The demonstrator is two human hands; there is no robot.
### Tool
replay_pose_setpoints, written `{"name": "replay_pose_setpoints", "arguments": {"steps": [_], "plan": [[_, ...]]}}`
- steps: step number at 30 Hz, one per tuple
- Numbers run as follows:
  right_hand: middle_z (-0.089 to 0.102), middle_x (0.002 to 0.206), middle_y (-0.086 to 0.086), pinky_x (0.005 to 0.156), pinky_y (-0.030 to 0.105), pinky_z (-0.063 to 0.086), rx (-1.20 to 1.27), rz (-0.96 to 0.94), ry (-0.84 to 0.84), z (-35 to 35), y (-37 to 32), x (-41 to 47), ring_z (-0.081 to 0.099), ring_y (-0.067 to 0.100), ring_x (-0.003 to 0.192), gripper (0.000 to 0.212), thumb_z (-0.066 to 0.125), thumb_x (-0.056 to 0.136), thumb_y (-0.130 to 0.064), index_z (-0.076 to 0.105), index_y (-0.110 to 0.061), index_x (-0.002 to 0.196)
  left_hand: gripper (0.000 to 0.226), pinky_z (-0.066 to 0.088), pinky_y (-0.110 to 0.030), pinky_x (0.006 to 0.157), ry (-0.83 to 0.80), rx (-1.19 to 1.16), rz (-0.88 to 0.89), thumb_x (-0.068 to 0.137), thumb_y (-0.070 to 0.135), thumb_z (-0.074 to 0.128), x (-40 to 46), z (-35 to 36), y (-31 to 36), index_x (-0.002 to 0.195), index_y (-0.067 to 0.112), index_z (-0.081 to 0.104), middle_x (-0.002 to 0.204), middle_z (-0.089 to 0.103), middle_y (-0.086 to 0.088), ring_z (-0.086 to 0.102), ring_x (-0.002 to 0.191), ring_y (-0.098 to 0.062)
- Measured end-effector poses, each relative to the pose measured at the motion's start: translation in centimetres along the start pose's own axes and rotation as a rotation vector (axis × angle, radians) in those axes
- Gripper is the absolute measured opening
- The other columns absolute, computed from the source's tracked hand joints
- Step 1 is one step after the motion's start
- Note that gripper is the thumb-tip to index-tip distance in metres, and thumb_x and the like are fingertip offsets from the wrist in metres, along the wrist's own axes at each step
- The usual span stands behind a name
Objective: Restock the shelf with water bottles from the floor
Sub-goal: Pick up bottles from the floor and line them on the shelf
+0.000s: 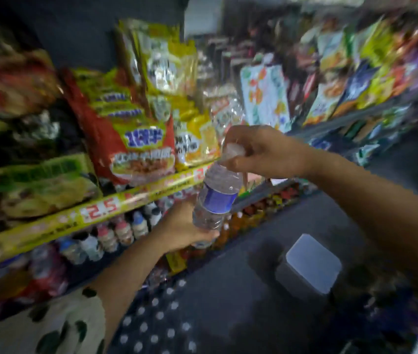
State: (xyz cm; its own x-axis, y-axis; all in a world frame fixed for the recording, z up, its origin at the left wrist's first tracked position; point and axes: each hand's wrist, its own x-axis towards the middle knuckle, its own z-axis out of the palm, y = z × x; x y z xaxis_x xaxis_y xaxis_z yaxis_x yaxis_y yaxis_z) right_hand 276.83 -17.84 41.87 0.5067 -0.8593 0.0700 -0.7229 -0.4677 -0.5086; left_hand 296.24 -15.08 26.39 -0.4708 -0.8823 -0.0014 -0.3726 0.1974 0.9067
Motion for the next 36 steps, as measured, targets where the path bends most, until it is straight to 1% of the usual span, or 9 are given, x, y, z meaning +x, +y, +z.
{"name": "replay_pose_setpoints", "arguments": {"steps": [3, 7, 13, 16, 20, 25, 28, 31, 36], "plan": [[0.049, 0.067, -0.007, 0.055, 0.015, 0.035, -0.104, 0.022, 0.168, -5.6, -4.5, -0.6, 0.044, 0.005, 0.058, 0.025, 0.068, 0.086, -0.033, 0.056, -0.013, 0.092, 0.055, 0.054, -0.037, 0.077, 0.189, 0.145, 0.054, 0.050, 0.059, 0.071, -0.6, -3.1, 6.8, 0.096, 0.032, 0.060, 0.091, 0.069, 0.011, 0.066, 0.087, -0.012], [0.045, 0.063, -0.012, 0.055, 0.026, 0.028, -0.211, -0.091, 0.352, -11.2, -9.2, -1.5, 0.041, 0.009, 0.060, 0.021, 0.062, 0.091, -0.031, 0.055, -0.015, 0.079, 0.068, 0.052, -0.035, 0.070, 0.368, 0.374, 0.118, 0.047, 0.071, 0.072, -2.3, -6.2, 13.8, 0.100, 0.032, 0.055, 0.096, 0.064, 0.011, 0.063, 0.084, -0.012], [0.050, 0.070, -0.013, 0.061, 0.013, 0.036, -0.185, -0.323, 0.240, -17.6, -16.5, -2.7, 0.045, -0.002, 0.063, 0.015, 0.057, 0.093, -0.010, 0.055, -0.019, 0.082, 0.058, 0.042, -0.018, 0.085, -0.114, 0.033, 0.116, 0.072, 0.006, 0.081, -4.2, -11.0, 20.7, 0.112, 0.034, 0.049, 0.100, 0.053, 0.020, 0.053, 0.089, 0.003], [0.051, 0.074, -0.007, 0.064, 0.012, 0.037, -0.177, -0.395, 0.219, -20.2, -18.2, -2.8, 0.044, -0.002, 0.067, 0.008, 0.055, 0.095, -0.007, 0.057, -0.006, 0.087, 0.052, 0.051, -0.023, 0.084, -0.103, -0.026, 0.135, 0.072, 0.004, 0.080, -4.3, -11.8, 22.8, 0.098, 0.037, 0.051, 0.106, 0.055, 0.017, 0.058, 0.096, -0.007], [0.054, 0.081, 0.005, 0.069, 0.013, 0.039, -0.165, -0.482, 0.262, -23.0, -19.3, -2.2, 0.046, 0.003, 0.074, 0.014, 0.051, 0.095, -0.009, 0.057, 0.003, 0.091, 0.071, 0.048, -0.042, 0.100, -0.099, -0.068, 0.205, 0.058, 0.027, 0.090, -3.0, -12.2, 25.1, 0.121, 0.029, 0.055, 0.124, 0.063, 0.003, 0.059, 0.117, -0.018], [0.056, 0.084, -0.004, 0.072, 0.025, 0.042, -0.306, -0.367, 0.419, -27.3, -18.8, -0.2, 0.052, 0.010, 0.080, 0.007, 0.049, 0.097, -0.020, 0.055, -0.019, 0.095, 0.067, 0.053, -0.050, 0.089, 0.227, -0.003, 0.329, 0.047, 0.034, 0.090, 0.0, -12.8, 28.4, 0.105, 0.021, 0.058, 0.101, 0.072, 0.000, 0.069, 0.094, -0.022], [0.058, 0.078, 0.001, 0.068, 0.033, 0.042, -0.494, -0.223, 0.590, -30.1, -18.2, 1.7, 0.054, 0.020, 0.076, 0.028, 0.051, 0.094, -0.043, 0.057, -0.017, 0.086, 0.065, 0.055, -0.046, 0.078, 0.495, 0.185, 0.346, 0.038, 0.056, 0.079, 2.0, -13.7, 30.8, 0.091, 0.028, 0.055, 0.086, 0.070, 0.008, 0.068, 0.080, -0.016], [0.057, 0.074, 0.006, 0.062, 0.032, 0.039, -0.433, -0.316, 0.692, -32.9, -18.0, 3.9, 0.052, 0.019, 0.072, 0.033, 0.055, 0.092, -0.041, 0.055, -0.013, 0.075, 0.066, 0.055, -0.037, 0.070, 0.737, 0.392, 0.319, 0.041, 0.062, 0.079, 3.7, -14.2, 33.6, 0.091, 0.031, 0.049, 0.087, 0.065, 0.014, 0.064, 0.077, -0.009], [0.059, 0.075, 0.007, 0.067, 0.031, 0.040, -0.276, -0.557, 0.655, -36.2, -16.5, 8.7, 0.048, 0.011, 0.069, 0.019, 0.054, 0.094, -0.021, 0.056, -0.012, 0.077, 0.083, 0.054, -0.041, 0.087, 0.573, 0.288, 0.245, 0.045, 0.064, 0.080, 7.8, -17.0, 34.9, 0.116, 0.033, 0.049, 0.108, 0.065, 0.012, 0.064, 0.096, -0.010]]}}
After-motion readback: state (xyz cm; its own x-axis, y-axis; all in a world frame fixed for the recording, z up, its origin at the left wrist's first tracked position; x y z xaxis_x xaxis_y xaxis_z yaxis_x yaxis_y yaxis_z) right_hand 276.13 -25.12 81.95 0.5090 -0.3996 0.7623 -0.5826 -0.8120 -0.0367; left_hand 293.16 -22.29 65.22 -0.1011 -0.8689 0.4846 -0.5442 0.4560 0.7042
